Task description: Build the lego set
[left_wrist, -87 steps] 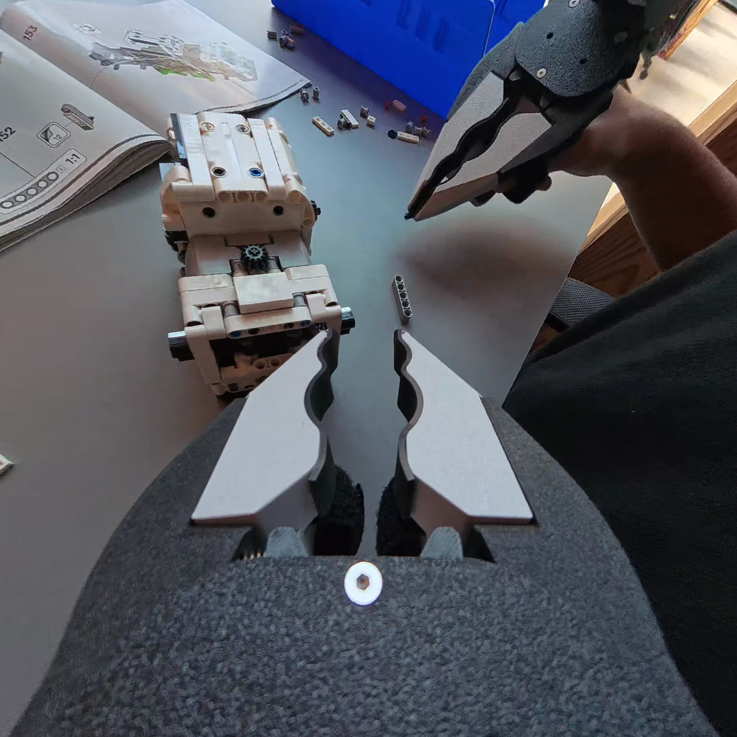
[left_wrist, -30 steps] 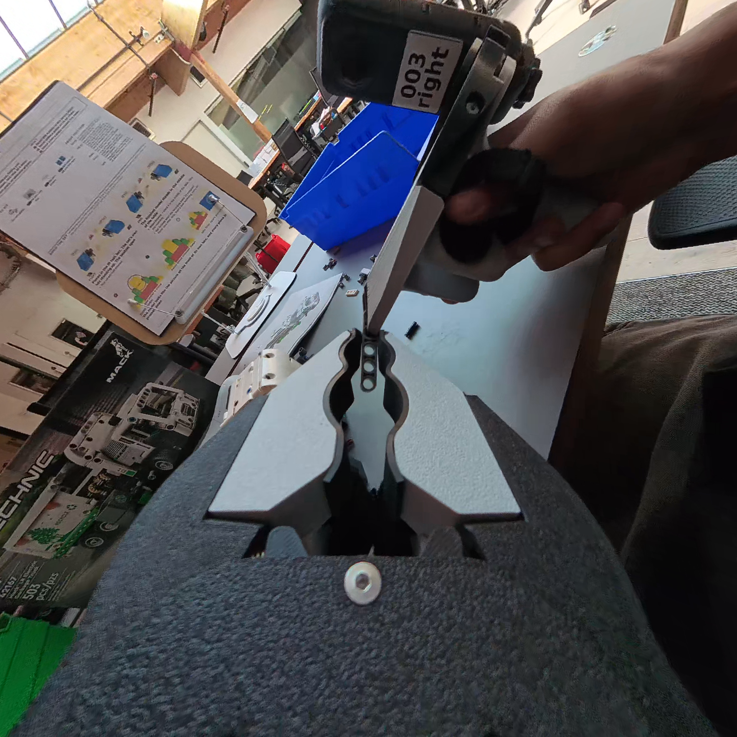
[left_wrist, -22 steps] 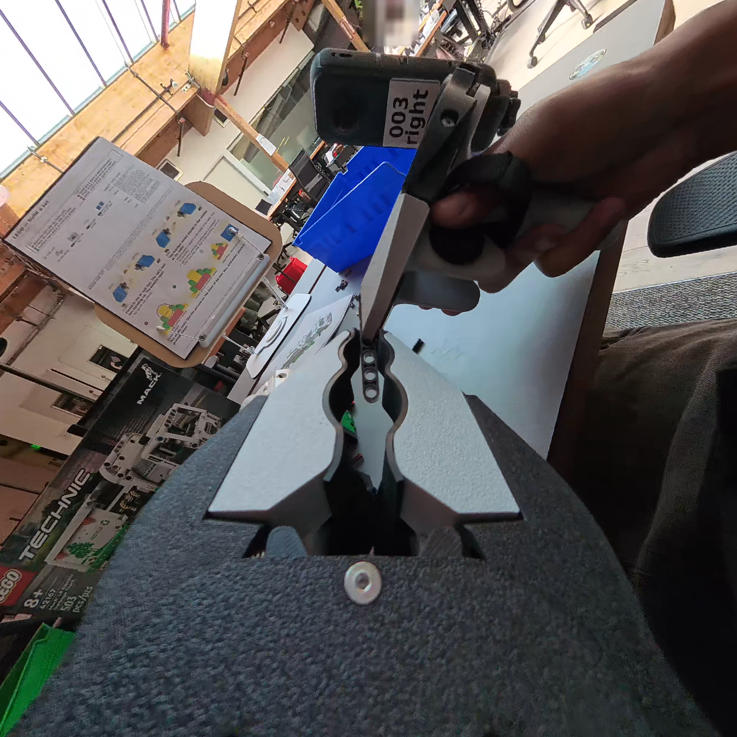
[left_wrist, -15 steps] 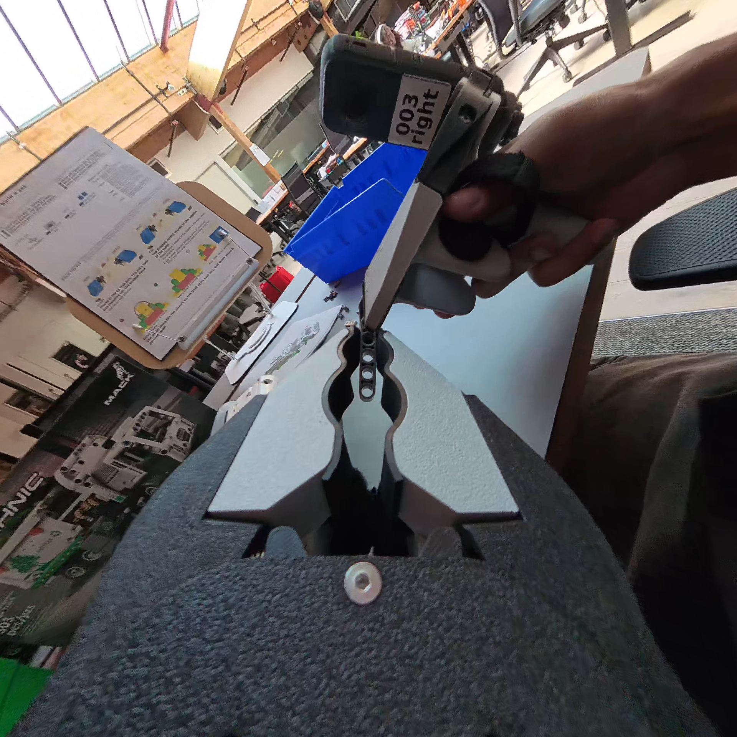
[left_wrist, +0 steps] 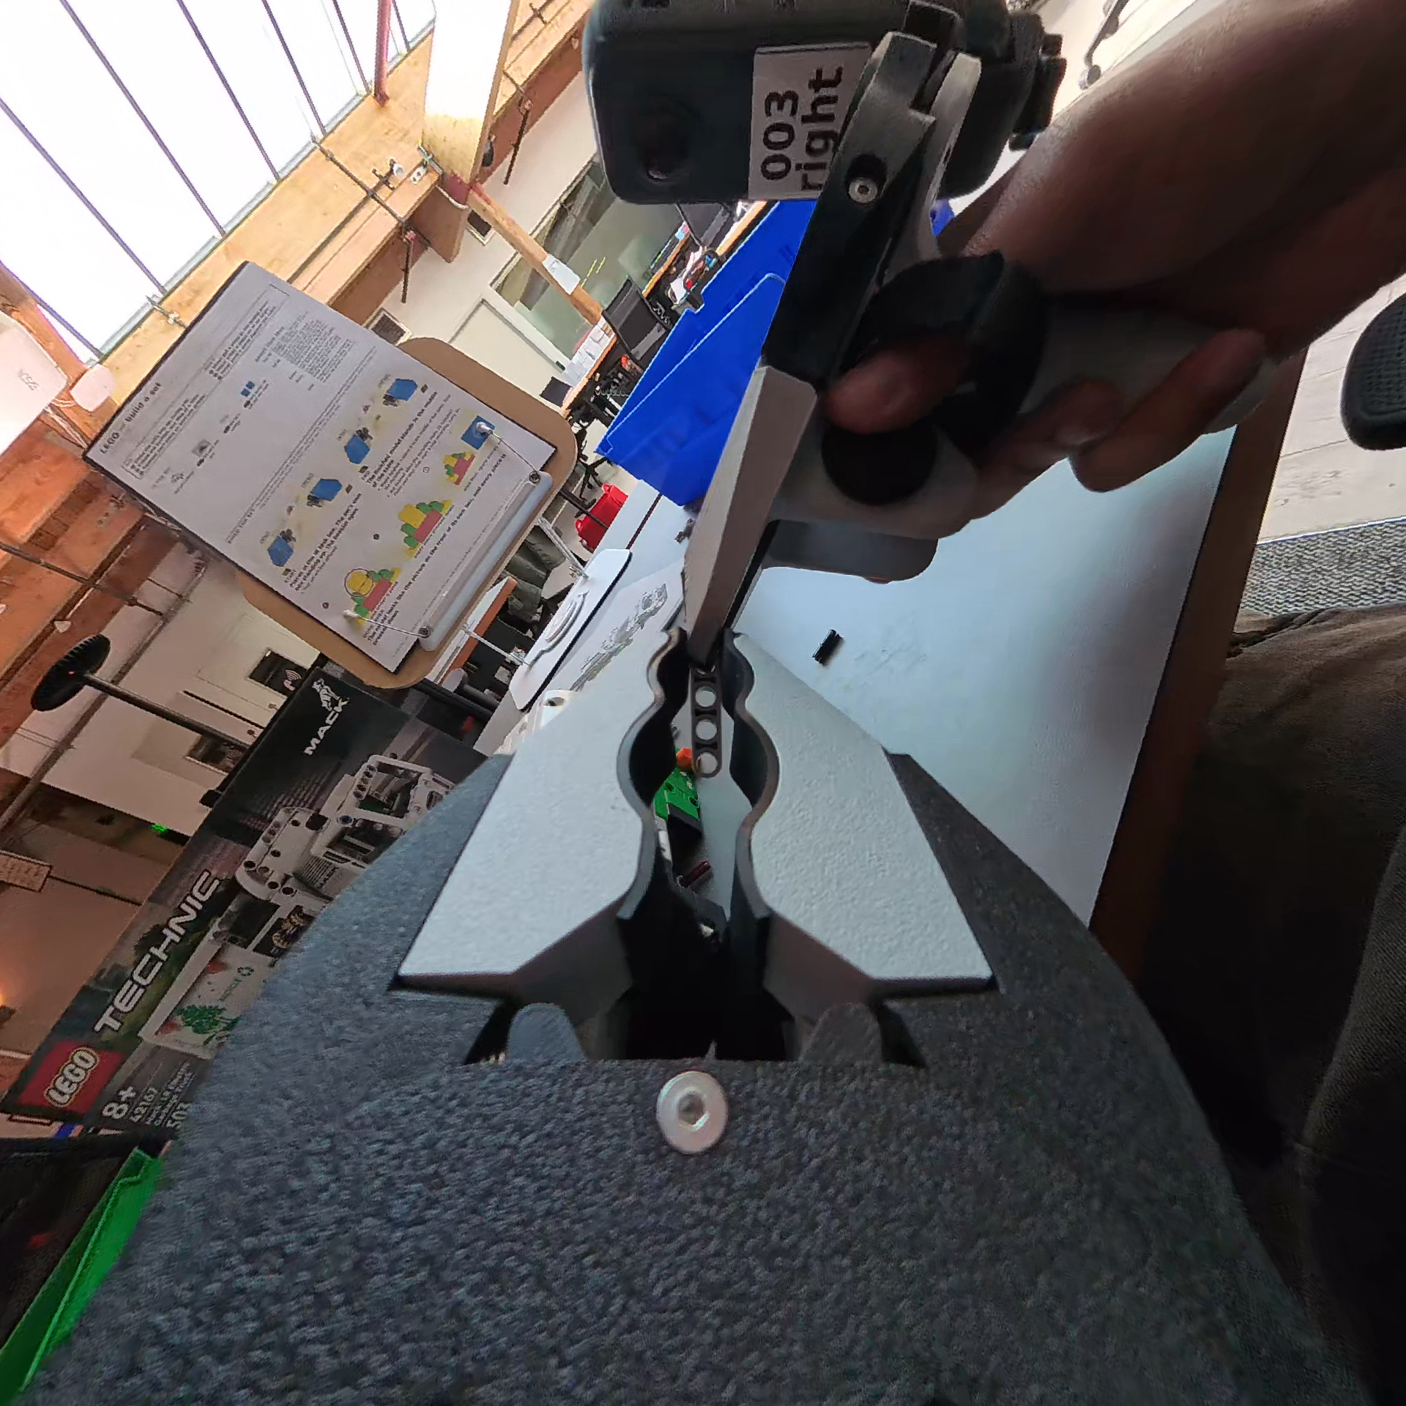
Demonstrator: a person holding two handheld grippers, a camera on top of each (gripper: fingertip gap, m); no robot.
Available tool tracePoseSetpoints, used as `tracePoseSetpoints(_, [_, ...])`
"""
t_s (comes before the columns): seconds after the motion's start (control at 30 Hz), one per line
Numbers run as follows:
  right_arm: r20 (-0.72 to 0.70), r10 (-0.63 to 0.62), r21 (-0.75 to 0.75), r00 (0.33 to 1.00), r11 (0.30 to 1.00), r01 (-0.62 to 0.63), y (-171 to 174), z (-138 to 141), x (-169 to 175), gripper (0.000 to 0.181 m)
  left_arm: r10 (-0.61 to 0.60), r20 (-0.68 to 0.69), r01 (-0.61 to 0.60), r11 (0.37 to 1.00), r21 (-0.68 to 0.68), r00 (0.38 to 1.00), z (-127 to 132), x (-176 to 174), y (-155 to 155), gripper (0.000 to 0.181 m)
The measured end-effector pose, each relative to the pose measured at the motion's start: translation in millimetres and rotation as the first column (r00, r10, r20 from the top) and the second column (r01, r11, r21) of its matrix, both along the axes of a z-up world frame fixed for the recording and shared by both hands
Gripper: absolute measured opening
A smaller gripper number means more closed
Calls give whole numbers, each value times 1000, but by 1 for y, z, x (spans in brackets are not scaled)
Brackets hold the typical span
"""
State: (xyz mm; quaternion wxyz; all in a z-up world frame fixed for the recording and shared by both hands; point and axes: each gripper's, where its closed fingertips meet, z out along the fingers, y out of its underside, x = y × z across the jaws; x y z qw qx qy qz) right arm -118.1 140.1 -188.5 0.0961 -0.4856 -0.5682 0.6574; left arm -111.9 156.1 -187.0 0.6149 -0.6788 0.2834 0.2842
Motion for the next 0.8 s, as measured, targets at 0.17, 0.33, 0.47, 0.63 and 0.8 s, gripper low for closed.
tracePoseSetpoints(0.17, [-40, -45, 93, 998, 995, 48, 19, 4, 5, 8, -8, 68, 11, 999, -37, 998, -4, -10, 1, 6])
tracePoseSetpoints(0.33, [-52, -327, 430, 944, 846, 317, 120, -18, 23, 11, -26, 290, 45, 997, -60, 957, -9, -33, 0, 6])
tracePoseSetpoints(0.47, [70, -235, 598, 970, 788, 148, 122, -64, 12, 22, -140, 431, 152, 988, 6, 891, 1, -26, -1, 6])
tracePoseSetpoints(0.63, [164, -121, 670, 979, 742, -20, 122, -92, 1, 22, -194, 437, 188, 980, 57, 878, 4, -26, -5, 6])
tracePoseSetpoints(0.8, [188, -74, 672, 979, 737, -74, 119, -96, -5, 8, -208, 438, 207, 977, 51, 875, 0, -25, -4, 6])
